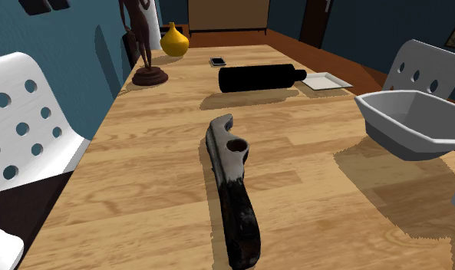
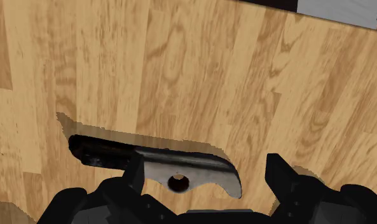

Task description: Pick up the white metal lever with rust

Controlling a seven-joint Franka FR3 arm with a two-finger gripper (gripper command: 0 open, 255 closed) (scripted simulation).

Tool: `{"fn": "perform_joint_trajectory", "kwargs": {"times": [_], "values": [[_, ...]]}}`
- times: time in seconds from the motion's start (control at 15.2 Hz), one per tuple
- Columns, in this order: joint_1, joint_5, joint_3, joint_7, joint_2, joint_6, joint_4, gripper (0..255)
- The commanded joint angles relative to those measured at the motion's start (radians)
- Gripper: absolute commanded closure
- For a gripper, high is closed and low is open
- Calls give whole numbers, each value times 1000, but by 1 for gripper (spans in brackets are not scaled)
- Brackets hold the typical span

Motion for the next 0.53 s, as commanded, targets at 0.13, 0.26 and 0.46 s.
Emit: {"fn": "perform_joint_trajectory", "kwargs": {"times": [0.13, 0.26, 0.46], "values": [[16, -25, -51, -100, 21, 53, -33, 0], [33, -48, -103, -199, 51, 107, -58, 0], [59, -78, -180, -349, 114, 190, -79, 0]]}}
